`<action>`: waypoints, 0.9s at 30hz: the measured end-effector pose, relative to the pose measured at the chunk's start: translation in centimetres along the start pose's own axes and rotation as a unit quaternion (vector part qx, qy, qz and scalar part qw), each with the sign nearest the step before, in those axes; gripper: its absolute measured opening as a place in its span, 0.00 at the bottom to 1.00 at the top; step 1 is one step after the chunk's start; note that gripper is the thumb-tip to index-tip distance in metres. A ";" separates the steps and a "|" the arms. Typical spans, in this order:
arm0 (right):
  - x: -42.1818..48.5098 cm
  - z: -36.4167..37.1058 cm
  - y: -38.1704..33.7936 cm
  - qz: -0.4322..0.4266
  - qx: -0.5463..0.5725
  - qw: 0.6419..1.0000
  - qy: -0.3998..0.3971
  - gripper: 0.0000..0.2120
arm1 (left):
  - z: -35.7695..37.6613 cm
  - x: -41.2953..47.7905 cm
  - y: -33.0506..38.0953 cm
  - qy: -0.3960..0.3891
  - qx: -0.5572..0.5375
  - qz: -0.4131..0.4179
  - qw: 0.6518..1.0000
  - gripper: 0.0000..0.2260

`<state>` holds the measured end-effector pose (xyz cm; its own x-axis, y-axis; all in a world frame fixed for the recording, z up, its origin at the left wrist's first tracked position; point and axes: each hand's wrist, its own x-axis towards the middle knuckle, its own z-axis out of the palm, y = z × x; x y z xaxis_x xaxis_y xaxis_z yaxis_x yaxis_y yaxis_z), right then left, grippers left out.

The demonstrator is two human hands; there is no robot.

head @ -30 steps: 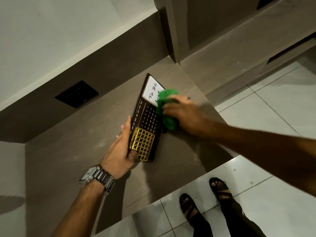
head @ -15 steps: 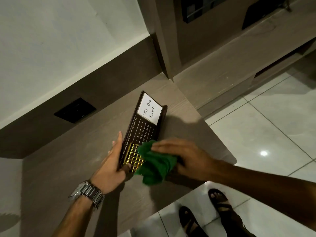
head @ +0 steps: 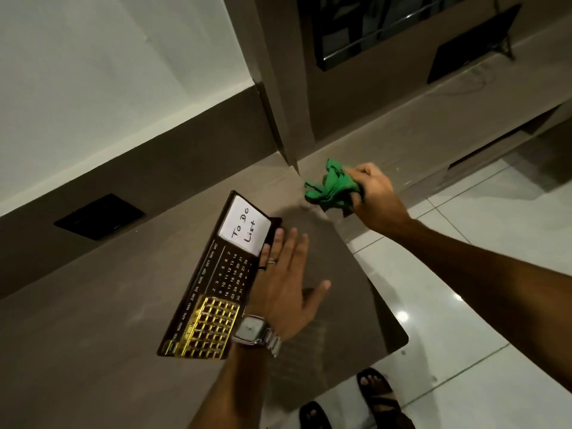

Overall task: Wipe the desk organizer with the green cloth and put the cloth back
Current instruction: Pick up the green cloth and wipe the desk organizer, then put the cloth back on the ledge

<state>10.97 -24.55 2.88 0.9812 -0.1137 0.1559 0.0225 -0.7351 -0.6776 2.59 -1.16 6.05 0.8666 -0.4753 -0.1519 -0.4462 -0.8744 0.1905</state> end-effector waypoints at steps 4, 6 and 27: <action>1.4 2.8 1.3 -0.081 -0.147 0.986 0.000 0.28 | 4.9 0.6 -0.3 -0.040 0.013 -0.005 0.999 0.40; 2.1 3.9 1.8 -0.090 -0.245 0.964 -0.052 0.32 | 6.4 0.4 -0.4 -0.037 0.009 -0.009 0.999 0.40; -7.6 2.2 -3.5 -0.054 0.015 0.993 -0.102 0.28 | 1.9 -0.7 -0.2 -0.049 0.074 0.007 0.996 0.37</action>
<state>3.83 -19.64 2.48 0.9912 0.1049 0.0810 0.1318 -0.7144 -0.6872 1.65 -0.84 4.26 0.8373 -0.4888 -0.2451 -0.4927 -0.8688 0.0495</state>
